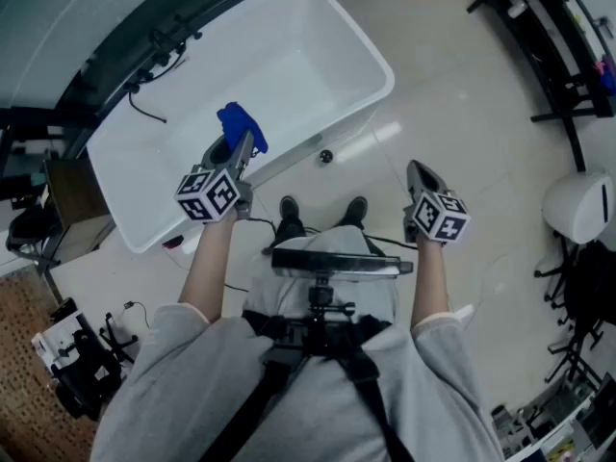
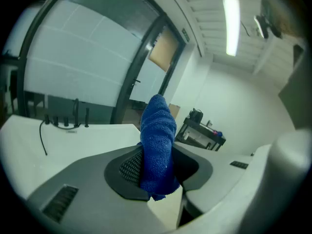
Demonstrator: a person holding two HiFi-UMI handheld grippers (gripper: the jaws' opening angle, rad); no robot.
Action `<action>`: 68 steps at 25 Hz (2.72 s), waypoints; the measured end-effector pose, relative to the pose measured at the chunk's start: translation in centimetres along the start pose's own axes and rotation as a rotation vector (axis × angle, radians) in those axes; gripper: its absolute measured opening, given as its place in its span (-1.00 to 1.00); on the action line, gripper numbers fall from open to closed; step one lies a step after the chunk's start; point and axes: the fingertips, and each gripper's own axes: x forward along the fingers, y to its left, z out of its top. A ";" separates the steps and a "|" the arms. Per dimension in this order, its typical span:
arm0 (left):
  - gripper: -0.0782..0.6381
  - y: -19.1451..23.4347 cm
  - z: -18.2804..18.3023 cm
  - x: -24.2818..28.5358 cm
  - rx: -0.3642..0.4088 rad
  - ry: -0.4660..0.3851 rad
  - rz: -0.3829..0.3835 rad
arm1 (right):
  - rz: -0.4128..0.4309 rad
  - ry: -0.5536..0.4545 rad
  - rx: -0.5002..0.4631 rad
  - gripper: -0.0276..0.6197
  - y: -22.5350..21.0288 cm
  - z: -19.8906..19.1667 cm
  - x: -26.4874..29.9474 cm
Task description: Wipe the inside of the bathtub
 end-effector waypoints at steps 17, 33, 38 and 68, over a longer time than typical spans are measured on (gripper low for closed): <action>-0.40 -9.6 -1.2 2.3 0.196 0.026 0.041 | 0.118 -0.019 -0.104 -0.89 -5.0 4.2 -1.2; -0.40 -7.6 -0.5 4.6 0.173 0.068 0.020 | 0.163 -0.001 -0.144 -0.89 -2.6 6.4 3.1; -0.40 -6.5 0.8 7.5 0.160 0.074 -0.014 | 0.158 0.004 -0.161 -0.89 -1.7 8.2 4.9; -0.40 4.9 4.0 16.1 0.022 0.100 -0.112 | 0.087 0.078 -0.339 -0.89 7.0 15.7 19.9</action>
